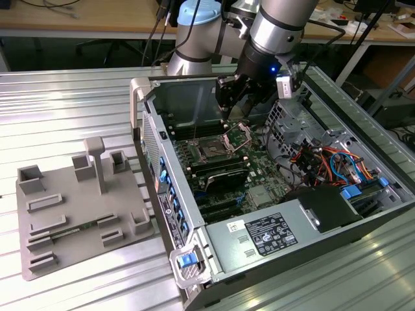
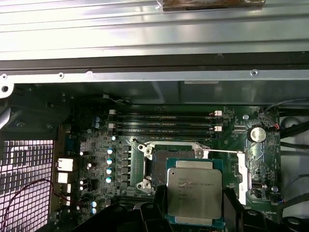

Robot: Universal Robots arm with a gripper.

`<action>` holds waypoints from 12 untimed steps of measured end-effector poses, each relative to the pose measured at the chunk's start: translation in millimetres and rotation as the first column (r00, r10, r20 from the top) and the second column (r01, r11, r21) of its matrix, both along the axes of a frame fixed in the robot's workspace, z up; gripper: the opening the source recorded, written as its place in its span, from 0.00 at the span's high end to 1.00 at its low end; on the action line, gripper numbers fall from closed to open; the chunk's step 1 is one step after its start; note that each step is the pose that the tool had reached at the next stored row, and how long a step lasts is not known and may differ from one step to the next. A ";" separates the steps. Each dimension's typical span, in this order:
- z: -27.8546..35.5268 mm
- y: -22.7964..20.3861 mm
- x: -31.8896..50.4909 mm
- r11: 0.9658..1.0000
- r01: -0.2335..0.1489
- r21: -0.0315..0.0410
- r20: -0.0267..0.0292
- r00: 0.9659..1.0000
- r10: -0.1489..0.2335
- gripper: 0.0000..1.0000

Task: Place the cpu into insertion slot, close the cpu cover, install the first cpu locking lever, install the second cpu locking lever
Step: 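Place the cpu into insertion slot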

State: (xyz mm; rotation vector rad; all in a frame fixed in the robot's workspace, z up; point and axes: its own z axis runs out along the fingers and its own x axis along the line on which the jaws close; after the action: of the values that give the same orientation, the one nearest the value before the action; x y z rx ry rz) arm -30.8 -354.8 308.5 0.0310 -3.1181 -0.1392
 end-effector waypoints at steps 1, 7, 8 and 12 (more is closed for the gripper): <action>-3.9 0.0 0.0 1.000 0.000 0.000 0.000 1.000 0.000 0.45; -7.9 0.0 0.0 1.000 0.000 0.000 0.000 1.000 0.000 0.45; -8.0 0.1 0.0 1.000 0.000 0.000 0.000 1.000 0.000 0.45; -8.4 1.0 -0.2 1.000 0.000 0.000 0.000 1.000 0.000 0.45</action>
State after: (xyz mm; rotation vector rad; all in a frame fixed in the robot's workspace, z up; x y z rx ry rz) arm -30.9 -353.8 300.0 0.0308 -3.1183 -0.1395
